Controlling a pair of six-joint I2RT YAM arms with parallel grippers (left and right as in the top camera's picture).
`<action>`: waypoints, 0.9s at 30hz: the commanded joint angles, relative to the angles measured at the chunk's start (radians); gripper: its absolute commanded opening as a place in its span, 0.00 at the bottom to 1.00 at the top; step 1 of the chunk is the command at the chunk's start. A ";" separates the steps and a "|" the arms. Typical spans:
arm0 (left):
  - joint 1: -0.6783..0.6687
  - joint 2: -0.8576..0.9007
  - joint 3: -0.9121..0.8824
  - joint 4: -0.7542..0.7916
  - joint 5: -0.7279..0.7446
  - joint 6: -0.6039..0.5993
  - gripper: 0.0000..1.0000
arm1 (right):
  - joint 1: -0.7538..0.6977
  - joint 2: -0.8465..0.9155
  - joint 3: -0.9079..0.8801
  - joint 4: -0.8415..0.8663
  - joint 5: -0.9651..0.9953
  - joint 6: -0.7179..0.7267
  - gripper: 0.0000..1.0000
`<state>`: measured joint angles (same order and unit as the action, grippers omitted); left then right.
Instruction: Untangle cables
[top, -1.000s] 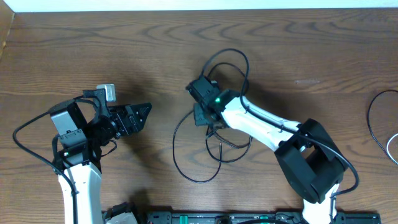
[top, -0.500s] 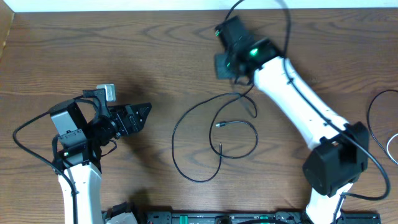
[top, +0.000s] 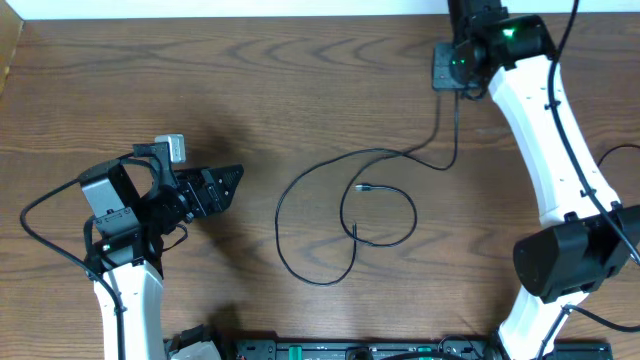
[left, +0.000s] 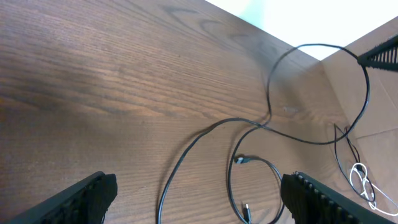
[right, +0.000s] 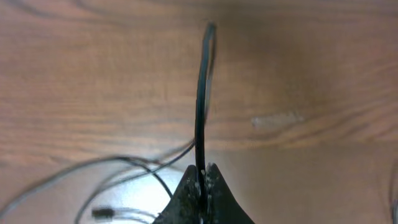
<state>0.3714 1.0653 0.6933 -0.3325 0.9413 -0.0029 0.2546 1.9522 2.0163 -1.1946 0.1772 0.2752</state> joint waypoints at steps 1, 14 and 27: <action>0.005 -0.001 -0.003 0.006 0.015 0.006 0.89 | 0.029 -0.020 -0.019 -0.052 -0.004 -0.056 0.01; 0.005 -0.001 -0.003 0.005 0.016 -0.002 0.89 | 0.228 -0.019 -0.384 0.037 -0.079 0.106 0.01; 0.005 -0.001 -0.003 -0.010 0.016 -0.001 0.90 | 0.327 -0.019 -0.770 0.560 -0.100 0.188 0.01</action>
<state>0.3714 1.0653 0.6933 -0.3405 0.9409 -0.0032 0.5877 1.9499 1.3136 -0.6971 0.0746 0.4221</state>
